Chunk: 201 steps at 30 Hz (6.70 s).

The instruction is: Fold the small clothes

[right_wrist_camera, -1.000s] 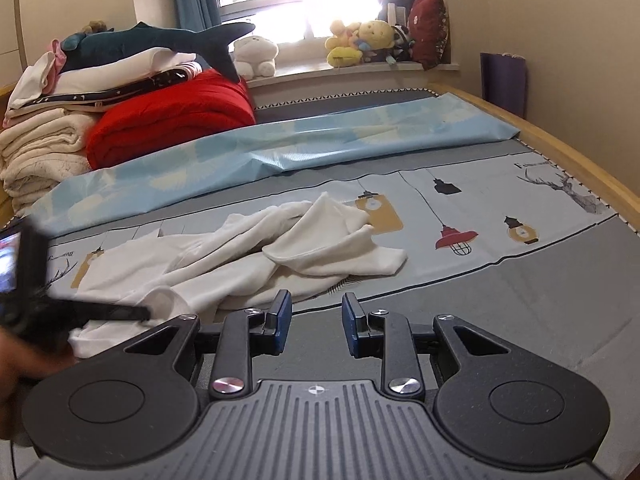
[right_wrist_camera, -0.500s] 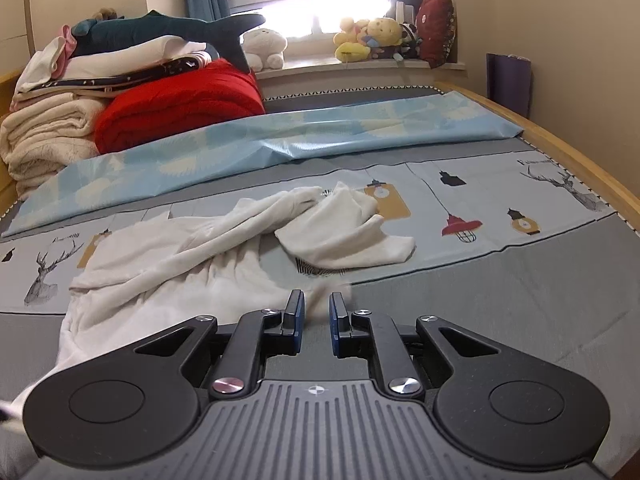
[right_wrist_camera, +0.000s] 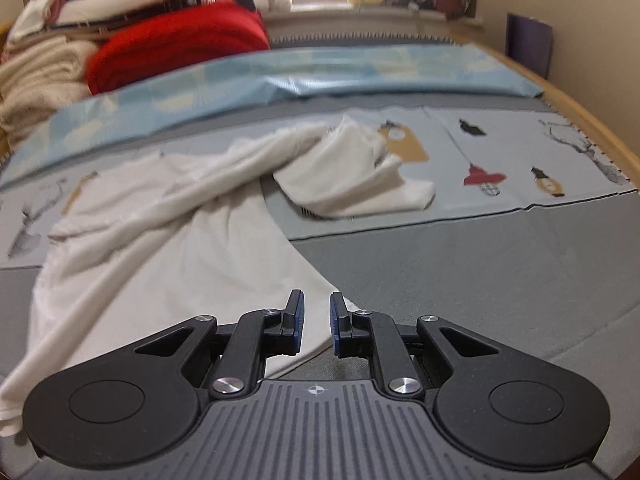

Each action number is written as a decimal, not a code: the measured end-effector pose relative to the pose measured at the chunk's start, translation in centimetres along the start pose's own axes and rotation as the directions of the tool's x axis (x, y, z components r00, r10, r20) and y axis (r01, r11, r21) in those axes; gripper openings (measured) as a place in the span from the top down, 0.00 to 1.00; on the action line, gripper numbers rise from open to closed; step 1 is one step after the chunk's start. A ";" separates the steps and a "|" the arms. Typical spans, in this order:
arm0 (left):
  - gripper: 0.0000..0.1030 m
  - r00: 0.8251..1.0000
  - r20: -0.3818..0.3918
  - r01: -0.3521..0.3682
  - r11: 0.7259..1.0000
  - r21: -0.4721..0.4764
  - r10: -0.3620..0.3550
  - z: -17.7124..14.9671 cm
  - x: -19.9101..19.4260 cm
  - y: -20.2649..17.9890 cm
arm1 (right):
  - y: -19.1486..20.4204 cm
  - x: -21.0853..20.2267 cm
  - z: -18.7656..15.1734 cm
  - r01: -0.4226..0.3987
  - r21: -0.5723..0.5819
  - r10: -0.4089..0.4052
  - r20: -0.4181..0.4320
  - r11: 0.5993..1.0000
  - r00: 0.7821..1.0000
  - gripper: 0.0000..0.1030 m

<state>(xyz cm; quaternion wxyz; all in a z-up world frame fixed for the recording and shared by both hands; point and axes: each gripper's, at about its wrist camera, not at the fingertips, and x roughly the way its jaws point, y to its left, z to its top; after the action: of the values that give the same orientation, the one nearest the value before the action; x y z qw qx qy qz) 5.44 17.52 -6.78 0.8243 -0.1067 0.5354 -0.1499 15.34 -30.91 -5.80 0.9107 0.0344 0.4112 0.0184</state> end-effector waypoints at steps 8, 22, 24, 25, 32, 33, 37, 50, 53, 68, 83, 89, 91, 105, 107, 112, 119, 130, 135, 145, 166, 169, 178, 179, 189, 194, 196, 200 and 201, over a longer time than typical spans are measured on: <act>0.71 0.994 -0.107 -0.008 0.975 -0.222 -0.016 3.6 6.2 -1.2 | -0.3 6.6 1.0 0.021 0.038 -0.016 -0.127 0.999 0.992 0.73; 0.97 0.979 -0.173 -0.128 0.982 -0.140 0.103 5.0 8.3 -3.1 | -0.2 8.4 1.1 0.022 -0.033 -0.028 -0.182 0.999 0.983 1.00; 0.97 0.982 -0.134 -0.149 0.979 -0.139 0.130 4.7 7.3 -3.0 | -0.7 6.7 1.2 0.015 -0.027 -0.019 -0.158 1.000 0.987 1.00; 0.97 0.983 -0.109 -0.164 0.977 -0.138 0.150 4.7 6.6 -2.9 | -1.0 5.7 1.2 0.015 -0.027 -0.019 -0.150 1.000 0.988 1.00; 0.97 0.967 -0.056 -0.252 0.966 -0.055 0.249 2.6 2.5 -2.6 | -3.9 -1.9 -0.8 -0.029 -0.071 0.018 -0.152 0.997 0.988 1.00; 0.97 0.965 -0.062 -0.257 0.965 -0.043 0.254 2.1 2.2 -2.4 | -4.5 -2.7 -1.5 -0.044 -0.078 0.029 -0.179 0.996 0.983 1.00; 0.97 0.962 -0.129 -0.237 0.971 0.035 0.240 0.4 2.2 -2.4 | -5.8 -4.0 -5.8 -0.120 -0.148 0.058 -0.368 0.982 0.928 1.00; 0.72 0.952 -0.213 -0.216 0.975 0.042 0.220 0.4 2.7 -2.2 | -5.4 -4.9 -7.0 -0.153 -0.177 0.082 -0.355 0.972 0.931 0.93; 0.72 0.946 -0.235 -0.216 0.975 0.061 0.224 -0.6 3.0 -2.6 | -4.4 -3.4 -7.3 -0.156 -0.186 0.072 -0.393 0.970 0.917 0.89; 0.95 0.921 -0.282 -0.213 0.952 0.219 0.271 -1.7 5.9 -4.6 | -4.7 -3.3 -8.2 -0.173 -0.245 0.048 -0.445 0.954 0.894 0.97; 0.94 0.951 -0.185 -0.214 0.958 0.193 0.250 -0.7 3.7 -4.8 | -3.7 -4.7 -6.5 -0.180 -0.218 0.100 -0.332 0.959 0.938 0.94; 0.93 0.930 -0.272 -0.181 0.952 0.248 0.248 -1.4 6.0 -6.3 | -2.0 -2.3 -8.8 -0.187 -0.344 0.008 -0.462 0.920 0.887 0.87; 0.93 0.896 -0.328 -0.210 0.937 0.281 0.299 -2.2 7.3 -5.9 | -2.0 -2.1 -9.5 -0.181 -0.384 -0.027 -0.479 0.906 0.878 0.87; 0.91 0.943 -0.205 -0.212 0.948 0.236 0.262 -0.8 6.0 -7.2 | -3.2 -3.9 -7.5 -0.143 -0.298 0.020 -0.382 0.944 0.924 0.82; 0.88 0.954 -0.151 -0.224 0.952 0.209 0.258 0.0 5.4 -7.4 | -3.1 -4.6 -6.6 -0.132 -0.282 0.033 -0.330 0.950 0.943 0.82; 0.88 0.964 0.017 -0.264 0.953 0.150 0.264 2.9 3.6 -9.0 | -2.7 -6.3 -4.3 -0.125 -0.215 0.080 -0.207 0.969 0.975 0.82; 0.62 0.928 0.267 -0.272 0.962 0.014 0.258 6.6 0.4 -11.6 | -0.8 -9.7 2.7 -0.083 -0.101 0.091 0.082 0.991 0.992 0.79; 0.36 0.835 0.418 -0.378 0.925 -0.035 0.358 10.4 1.1 -17.4 | 3.0 -3.1 8.1 -0.083 0.139 0.073 0.074 0.987 0.995 0.54; 0.46 0.884 0.369 -0.313 0.950 0.009 0.288 14.7 4.7 -17.9 | 2.3 -1.6 9.8 -0.112 0.193 0.109 0.028 0.975 0.994 0.54; 0.97 0.942 0.302 -0.175 0.982 0.070 0.146 24.2 17.7 -18.2 | -0.3 -0.4 9.0 -0.038 0.221 0.029 0.041 0.974 0.999 1.00; 0.96 0.966 0.255 0.043 0.999 0.014 -0.045 30.4 26.9 -15.5 | 1.6 4.8 8.7 -0.020 0.132 0.039 -0.145 0.991 0.989 0.97; 0.96 0.942 0.334 0.001 0.998 -0.060 0.019 31.1 22.4 -11.8 | 2.6 5.0 8.9 -0.017 0.111 0.034 -0.150 0.994 0.988 0.97; 0.96 0.760 0.377 -0.340 0.818 -0.464 0.530 24.4 8.6 8.3 | 6.1 4.3 9.4 -0.063 0.059 0.071 -0.150 0.996 0.986 0.97; 0.96 0.710 0.350 -0.388 0.754 -0.529 0.611 22.8 6.9 11.1 | 6.6 4.3 9.4 -0.070 0.052 0.077 -0.151 0.996 0.986 0.97; 0.81 0.564 0.029 -0.309 0.243 -0.919 0.825 8.6 -4.3 29.4 | 10.5 4.9 8.9 -0.082 -0.030 0.075 -0.178 0.996 0.981 0.97; 0.72 0.621 0.089 -0.190 0.260 -0.947 0.778 8.1 -5.2 29.9 | 11.3 5.6 8.5 -0.088 -0.056 0.075 -0.193 0.995 0.978 0.97; 0.70 0.654 0.117 -0.172 0.298 -0.939 0.747 8.4 -4.5 30.2 | 11.5 5.8 8.6 -0.085 -0.059 0.072 -0.194 0.995 0.978 0.97; 0.71 0.700 0.122 -0.097 0.263 -0.960 0.703 7.1 -2.9 31.7 | 11.6 6.0 8.6 -0.084 -0.061 0.071 -0.195 0.995 0.978 0.97; 0.71 0.701 0.143 -0.098 0.293 -0.951 0.698 7.3 -2.7 31.8 | 11.7 6.0 8.6 -0.086 -0.063 0.072 -0.196 0.994 0.978 0.97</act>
<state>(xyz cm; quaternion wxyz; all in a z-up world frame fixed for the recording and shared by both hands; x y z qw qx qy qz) 15.27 48.23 -12.20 0.7544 -0.4202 0.2787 0.4203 25.63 -19.27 -3.69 0.8655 0.0162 0.4953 0.0726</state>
